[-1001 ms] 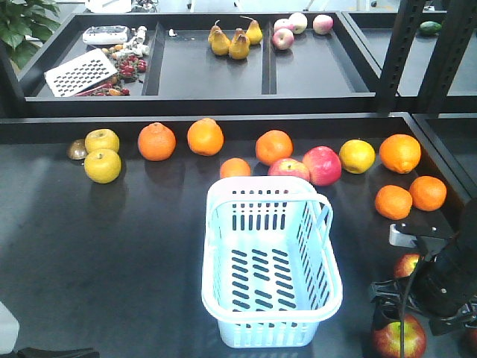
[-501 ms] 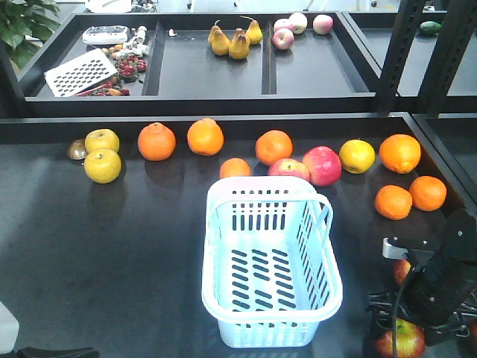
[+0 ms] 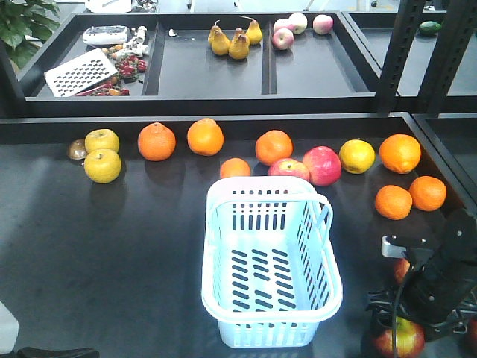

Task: Pick three apples into basket with both arms
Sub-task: 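Carry the red apple over the basket and open the right gripper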

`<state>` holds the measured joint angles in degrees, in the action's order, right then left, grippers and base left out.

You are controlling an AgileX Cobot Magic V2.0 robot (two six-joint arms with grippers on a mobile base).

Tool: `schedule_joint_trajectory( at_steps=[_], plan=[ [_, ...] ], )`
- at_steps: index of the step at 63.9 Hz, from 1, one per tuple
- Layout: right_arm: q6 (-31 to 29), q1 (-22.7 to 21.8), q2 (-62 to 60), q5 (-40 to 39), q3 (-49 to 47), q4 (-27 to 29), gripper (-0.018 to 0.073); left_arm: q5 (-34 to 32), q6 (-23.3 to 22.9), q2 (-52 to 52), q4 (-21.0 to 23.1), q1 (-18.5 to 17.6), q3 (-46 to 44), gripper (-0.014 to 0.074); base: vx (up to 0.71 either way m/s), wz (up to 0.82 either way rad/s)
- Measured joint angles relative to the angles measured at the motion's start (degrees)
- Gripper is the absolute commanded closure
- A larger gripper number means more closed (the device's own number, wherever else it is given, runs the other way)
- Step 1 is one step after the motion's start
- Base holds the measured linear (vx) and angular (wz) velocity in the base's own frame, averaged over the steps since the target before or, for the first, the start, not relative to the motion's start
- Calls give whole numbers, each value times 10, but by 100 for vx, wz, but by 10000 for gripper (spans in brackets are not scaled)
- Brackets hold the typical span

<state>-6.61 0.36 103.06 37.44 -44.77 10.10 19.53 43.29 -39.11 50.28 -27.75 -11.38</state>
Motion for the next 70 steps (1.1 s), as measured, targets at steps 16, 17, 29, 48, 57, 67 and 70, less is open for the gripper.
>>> schedule_joint_trajectory(
  at_steps=[16,17,29,48,57,67,70],
  plan=[
    [-19,0,-126,57,-16,1,567,0,0,0,0,0,0,604,0,0],
    [-20,0,-136,62,-18,2,566,0,0,0,0,0,0,604,0,0],
    [-85,0,-271,105,-33,85,564,0,0,0,0,0,0,604,0,0],
    [-248,32,-294,120,-34,306,560,-2,0,0,0,0,0,604,0,0],
    [-249,100,-252,71,-34,313,557,-2,0,0,0,0,0,604,0,0],
    [-231,143,-197,14,-34,311,550,-2,0,0,0,0,0,604,0,0],
    [-229,145,-184,6,-34,311,550,-2,0,0,0,0,0,604,0,0]
  ],
)
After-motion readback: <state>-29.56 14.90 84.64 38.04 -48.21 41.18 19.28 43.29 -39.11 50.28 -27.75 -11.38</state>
